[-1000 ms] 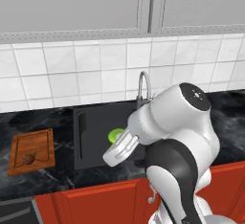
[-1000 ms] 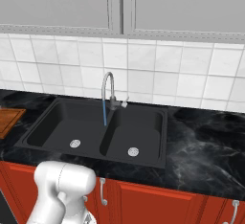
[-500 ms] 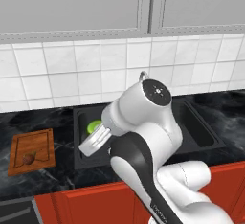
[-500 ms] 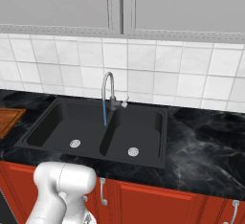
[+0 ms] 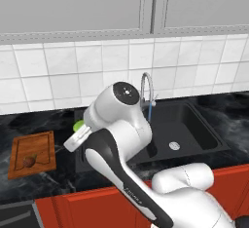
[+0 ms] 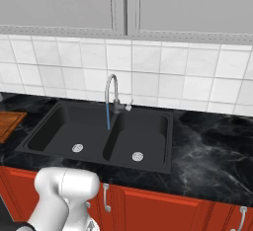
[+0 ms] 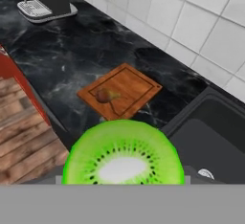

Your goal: Pick the kiwi, pear from the sink and place them on the cutting board to airdry. Then turn off the sink faucet.

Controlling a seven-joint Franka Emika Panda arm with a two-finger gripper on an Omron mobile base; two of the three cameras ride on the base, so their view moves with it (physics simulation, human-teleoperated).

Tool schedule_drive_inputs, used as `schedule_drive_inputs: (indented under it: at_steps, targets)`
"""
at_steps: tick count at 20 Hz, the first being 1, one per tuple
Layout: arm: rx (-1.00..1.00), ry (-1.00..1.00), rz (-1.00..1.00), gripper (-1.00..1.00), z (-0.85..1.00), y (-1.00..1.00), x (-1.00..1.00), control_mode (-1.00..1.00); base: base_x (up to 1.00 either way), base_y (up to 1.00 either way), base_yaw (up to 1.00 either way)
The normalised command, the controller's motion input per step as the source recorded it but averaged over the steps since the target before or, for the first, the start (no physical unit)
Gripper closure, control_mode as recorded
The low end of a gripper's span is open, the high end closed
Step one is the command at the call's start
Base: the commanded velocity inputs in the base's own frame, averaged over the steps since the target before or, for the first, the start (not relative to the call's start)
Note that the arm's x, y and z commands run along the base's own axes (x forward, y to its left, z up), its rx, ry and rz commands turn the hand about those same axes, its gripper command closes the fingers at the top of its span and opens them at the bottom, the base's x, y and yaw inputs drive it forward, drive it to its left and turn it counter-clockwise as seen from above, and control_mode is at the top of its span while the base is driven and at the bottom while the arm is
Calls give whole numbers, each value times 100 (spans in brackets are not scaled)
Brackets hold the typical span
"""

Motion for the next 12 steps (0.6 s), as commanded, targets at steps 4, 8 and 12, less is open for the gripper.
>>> schedule_drive_inputs:
  at_steps: [4,8,12]
  targets:
    - [0,0,0,100,-28,40,30,-100,0,0,0]
    - [0,0,0,100,-25,29,33,-100,0,0,0]
    - [0,0,0,100,-19,18,24,-100,0,0,0]
